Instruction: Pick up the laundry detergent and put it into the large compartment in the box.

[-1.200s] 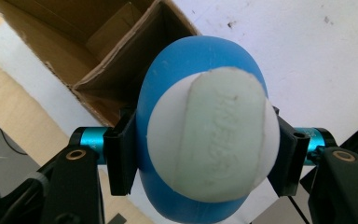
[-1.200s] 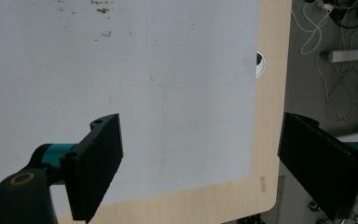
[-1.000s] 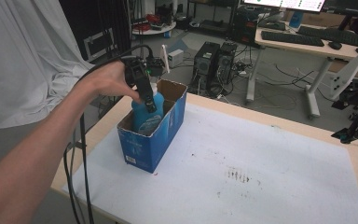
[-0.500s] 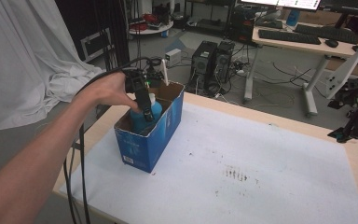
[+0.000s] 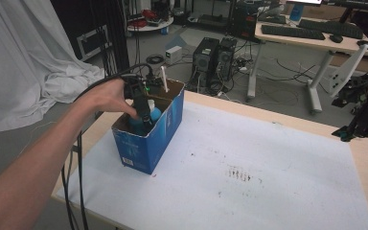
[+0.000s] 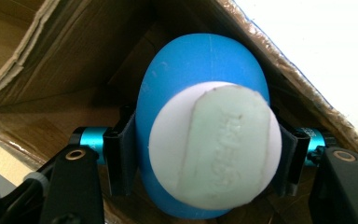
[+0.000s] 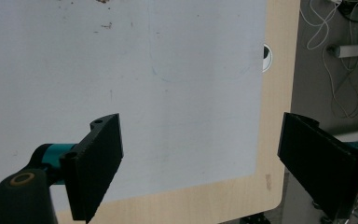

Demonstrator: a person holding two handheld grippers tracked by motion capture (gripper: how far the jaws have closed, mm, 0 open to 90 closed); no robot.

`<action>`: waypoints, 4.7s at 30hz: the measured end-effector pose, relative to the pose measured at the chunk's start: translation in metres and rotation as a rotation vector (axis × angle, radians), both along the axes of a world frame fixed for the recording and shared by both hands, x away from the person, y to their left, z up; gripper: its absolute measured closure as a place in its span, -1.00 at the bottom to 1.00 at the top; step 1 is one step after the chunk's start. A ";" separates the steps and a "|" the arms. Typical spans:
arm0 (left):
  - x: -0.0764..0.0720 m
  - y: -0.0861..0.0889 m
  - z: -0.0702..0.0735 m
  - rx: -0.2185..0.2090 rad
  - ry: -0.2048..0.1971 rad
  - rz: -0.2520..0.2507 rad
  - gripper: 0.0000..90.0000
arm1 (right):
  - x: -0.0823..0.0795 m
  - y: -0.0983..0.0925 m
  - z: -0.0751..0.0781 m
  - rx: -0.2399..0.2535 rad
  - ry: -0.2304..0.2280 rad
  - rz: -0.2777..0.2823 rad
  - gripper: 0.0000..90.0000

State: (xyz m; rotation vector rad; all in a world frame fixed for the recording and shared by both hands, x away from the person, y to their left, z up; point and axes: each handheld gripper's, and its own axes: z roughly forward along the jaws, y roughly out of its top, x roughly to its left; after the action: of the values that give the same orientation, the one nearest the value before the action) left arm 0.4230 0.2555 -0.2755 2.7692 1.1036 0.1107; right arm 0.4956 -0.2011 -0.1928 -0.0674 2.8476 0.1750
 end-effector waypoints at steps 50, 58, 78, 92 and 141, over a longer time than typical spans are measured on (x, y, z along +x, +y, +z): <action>-0.002 0.001 0.004 0.007 -0.016 0.018 -0.42 | -0.003 0.004 0.000 0.001 0.006 0.009 -0.71; -0.004 0.002 0.010 0.009 -0.019 0.015 -0.46 | -0.004 0.004 0.000 0.000 0.003 0.009 -0.71; -0.015 -0.023 0.063 0.011 -0.134 -0.066 -0.64 | -0.005 0.004 0.000 -0.003 0.005 0.007 -0.71; -0.022 -0.073 0.112 0.013 -0.203 -0.192 -0.64 | -0.005 0.002 0.001 -0.004 0.003 0.001 -0.71; -0.037 -0.220 -0.035 0.081 -0.049 -0.519 -0.64 | -0.009 0.004 -0.006 0.015 0.000 -0.007 -0.71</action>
State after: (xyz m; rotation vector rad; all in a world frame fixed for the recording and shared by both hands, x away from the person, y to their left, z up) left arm 0.3865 0.0359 -0.3104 3.0016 0.3500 0.1603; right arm 0.4862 -0.1970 -0.1984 -0.0544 2.8457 0.1948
